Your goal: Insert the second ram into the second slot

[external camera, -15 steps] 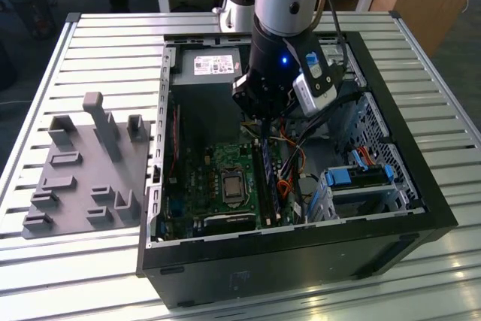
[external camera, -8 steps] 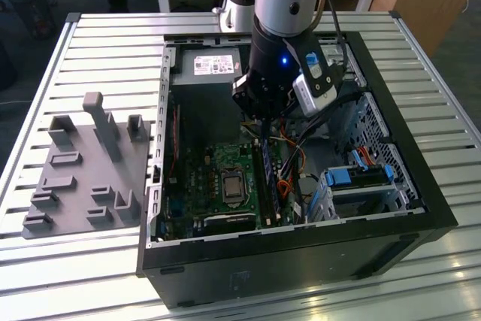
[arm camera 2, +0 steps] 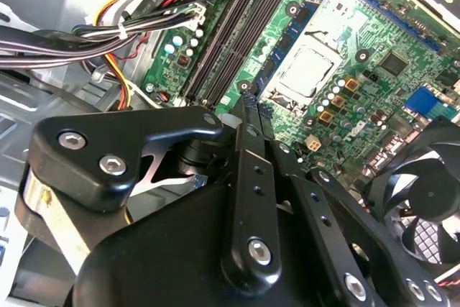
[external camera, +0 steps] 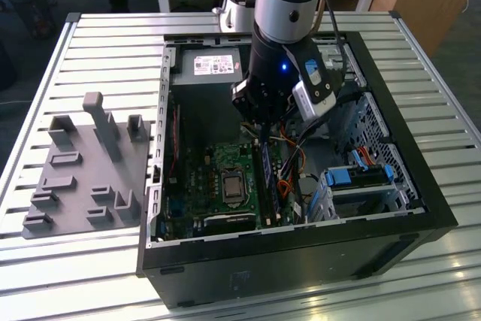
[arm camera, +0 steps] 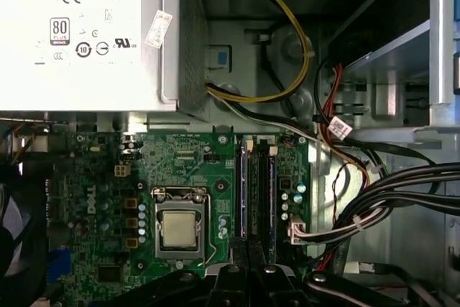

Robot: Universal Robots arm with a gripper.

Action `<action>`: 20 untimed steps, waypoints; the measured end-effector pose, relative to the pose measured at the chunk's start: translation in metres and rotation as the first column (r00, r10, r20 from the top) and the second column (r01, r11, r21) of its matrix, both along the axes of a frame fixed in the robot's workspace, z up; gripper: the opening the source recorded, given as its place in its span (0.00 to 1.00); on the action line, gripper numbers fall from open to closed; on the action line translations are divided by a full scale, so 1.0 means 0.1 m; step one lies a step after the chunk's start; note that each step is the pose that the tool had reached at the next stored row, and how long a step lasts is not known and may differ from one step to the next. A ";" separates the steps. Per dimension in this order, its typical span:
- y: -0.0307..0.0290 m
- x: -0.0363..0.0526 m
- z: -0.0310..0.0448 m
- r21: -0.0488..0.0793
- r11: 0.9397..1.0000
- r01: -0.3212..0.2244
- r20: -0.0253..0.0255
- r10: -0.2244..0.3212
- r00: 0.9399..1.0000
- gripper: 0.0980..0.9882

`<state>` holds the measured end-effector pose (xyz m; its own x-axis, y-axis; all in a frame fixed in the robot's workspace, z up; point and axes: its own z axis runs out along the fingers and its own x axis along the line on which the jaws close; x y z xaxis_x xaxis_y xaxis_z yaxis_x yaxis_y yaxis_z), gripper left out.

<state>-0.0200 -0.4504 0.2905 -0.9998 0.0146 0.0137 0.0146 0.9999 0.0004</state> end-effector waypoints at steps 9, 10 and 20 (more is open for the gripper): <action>-0.005 0.001 -0.152 0.000 1.000 0.000 -0.003 0.000 1.000 0.02; -0.005 0.001 -0.170 0.000 1.000 0.000 -0.003 0.000 1.000 0.02; -0.017 0.015 -0.276 0.001 1.000 0.012 -0.003 -0.012 1.000 0.02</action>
<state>-0.0185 -0.4522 0.2629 -0.9995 0.0267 0.0172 0.0267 0.9996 0.0010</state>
